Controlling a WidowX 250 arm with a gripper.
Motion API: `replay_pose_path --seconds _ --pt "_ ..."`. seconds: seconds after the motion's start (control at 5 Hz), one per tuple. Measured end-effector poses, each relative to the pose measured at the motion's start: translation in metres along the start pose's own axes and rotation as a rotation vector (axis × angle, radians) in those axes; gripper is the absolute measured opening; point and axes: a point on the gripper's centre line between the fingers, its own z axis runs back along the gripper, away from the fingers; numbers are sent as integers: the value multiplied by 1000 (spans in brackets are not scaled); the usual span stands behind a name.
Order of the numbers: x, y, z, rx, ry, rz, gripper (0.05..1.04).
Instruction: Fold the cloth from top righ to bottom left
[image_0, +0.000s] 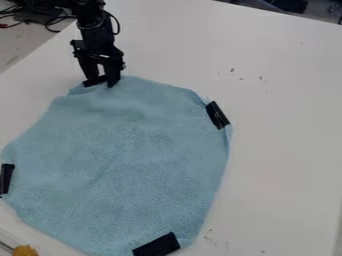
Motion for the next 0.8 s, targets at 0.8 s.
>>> replay_pose_path --seconds 0.8 --pt "22 -16 27 121 -68 -87 72"
